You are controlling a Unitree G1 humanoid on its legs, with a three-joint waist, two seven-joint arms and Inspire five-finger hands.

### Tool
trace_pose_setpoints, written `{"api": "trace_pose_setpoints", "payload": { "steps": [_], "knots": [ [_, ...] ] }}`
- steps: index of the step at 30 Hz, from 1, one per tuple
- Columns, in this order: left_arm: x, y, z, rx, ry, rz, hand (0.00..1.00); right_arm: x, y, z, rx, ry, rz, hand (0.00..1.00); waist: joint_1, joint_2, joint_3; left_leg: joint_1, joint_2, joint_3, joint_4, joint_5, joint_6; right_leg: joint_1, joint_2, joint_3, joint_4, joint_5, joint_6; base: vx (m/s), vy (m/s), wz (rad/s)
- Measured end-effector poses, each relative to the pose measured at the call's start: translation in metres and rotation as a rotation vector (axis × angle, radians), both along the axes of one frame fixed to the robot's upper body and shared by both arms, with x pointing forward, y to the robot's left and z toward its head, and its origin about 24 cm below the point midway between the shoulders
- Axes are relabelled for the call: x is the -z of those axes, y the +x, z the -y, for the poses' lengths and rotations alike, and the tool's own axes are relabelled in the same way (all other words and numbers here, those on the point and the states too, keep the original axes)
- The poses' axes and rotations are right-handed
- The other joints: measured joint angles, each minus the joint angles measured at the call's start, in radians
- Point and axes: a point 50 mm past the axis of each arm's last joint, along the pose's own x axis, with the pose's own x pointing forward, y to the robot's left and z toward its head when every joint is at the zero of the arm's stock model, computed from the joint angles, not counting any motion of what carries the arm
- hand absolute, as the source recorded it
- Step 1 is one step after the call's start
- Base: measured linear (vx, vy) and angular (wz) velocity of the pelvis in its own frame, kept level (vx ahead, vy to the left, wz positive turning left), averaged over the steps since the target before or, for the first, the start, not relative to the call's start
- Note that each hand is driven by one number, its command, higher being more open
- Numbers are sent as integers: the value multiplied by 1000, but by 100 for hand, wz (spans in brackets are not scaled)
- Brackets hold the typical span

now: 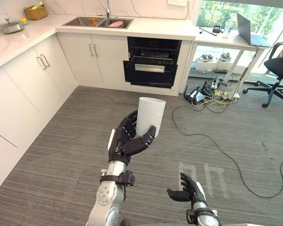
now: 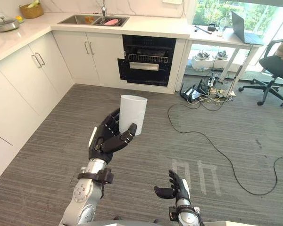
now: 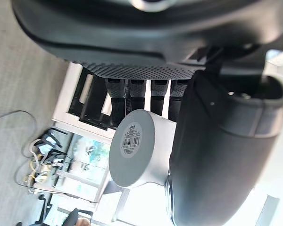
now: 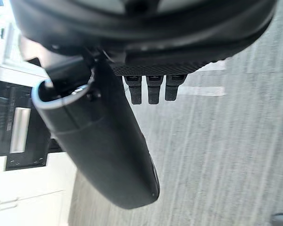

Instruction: Walk over to the sink, pick up the cup, carry it to the dishwasher, place the cup inside the dishwasher, then close the dishwasher door

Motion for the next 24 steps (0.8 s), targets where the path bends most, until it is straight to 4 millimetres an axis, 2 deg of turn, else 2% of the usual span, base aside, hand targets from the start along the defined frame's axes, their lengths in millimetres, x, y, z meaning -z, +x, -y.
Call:
{"api": "trace_pose_setpoints", "payload": {
  "steps": [2,4,7,8,11,12,14,16,17,19,20,21,22,23,24],
  "knots": [
    [1,2,0,2,4,-6,30,-1,1,2,22,8,5,90,3,6,5,-25,7,-22,24,-4,-5,-3,8,-18,15,-5,-4,-32,-77,30],
    [3,3,-1,0,9,-21,30,-2,4,10,78,12,16,90,4,17,19,-28,6,-54,31,-4,-8,-7,7,-48,69,-36,-16,-41,-75,43],
    [3,4,-3,-12,10,-18,30,-5,8,15,101,-3,31,90,15,18,21,-50,-2,-103,62,-24,-20,-17,-2,-102,132,-82,-21,-18,-49,50],
    [3,4,-4,-15,10,-18,30,-5,9,17,107,-6,37,90,22,19,24,-55,-2,-102,70,-35,-12,-19,-4,-108,140,-89,-22,-19,-34,49],
    [1,5,-5,-23,5,-10,30,-8,14,20,128,-20,53,90,27,27,32,-109,49,9,142,-54,-8,-11,-12,-185,145,-104,-21,25,-26,76],
    [0,5,-6,-28,4,-7,30,-9,17,21,133,-24,61,90,28,29,35,-126,75,75,166,-57,-5,-12,-21,-214,159,-117,-18,60,5,62],
    [0,6,-12,-52,3,-8,30,-14,27,22,137,-27,91,90,36,29,37,-134,82,130,187,-46,3,-21,-48,-239,189,-141,-2,118,55,52],
    [-2,5,-19,-80,6,2,30,-19,40,20,127,-22,126,90,48,29,37,-135,64,131,185,-56,10,-29,-68,-236,202,-156,12,95,79,16],
    [-6,5,-22,-93,4,18,30,-23,49,18,119,-18,151,90,59,26,40,-141,53,133,212,-84,17,-33,-84,-234,222,-175,22,78,98,3],
    [-9,4,-23,-96,0,26,30,-25,53,16,114,-15,165,90,62,18,47,-144,46,133,258,-129,28,-32,-103,-232,255,-208,34,90,120,3],
    [-10,1,-23,-94,-4,34,30,-28,56,15,107,-17,179,90,63,10,51,-148,31,135,327,-189,37,-30,-132,-229,304,-263,49,127,168,2],
    [-11,-1,-22,-89,-5,33,30,-29,57,14,103,-17,183,90,63,8,51,-146,23,139,346,-212,42,-28,-147,-227,324,-279,57,157,187,1],
    [-11,-4,-20,-81,-11,34,30,-30,58,14,96,-23,190,90,54,-2,47,-134,-2,145,356,-249,44,-31,-184,-222,390,-295,83,181,146,-3],
    [-12,-5,-18,-78,-17,36,30,-32,59,15,94,-25,199,90,55,-4,47,-131,-13,152,361,-262,53,-55,-203,-210,448,-297,85,297,189,1],
    [-12,-5,-16,-60,-9,39,30,-33,61,14,81,-31,200,90,53,-7,49,-114,-38,150,367,-283,61,-149,-243,-165,653,-262,80,397,228,5]
  ]
}}
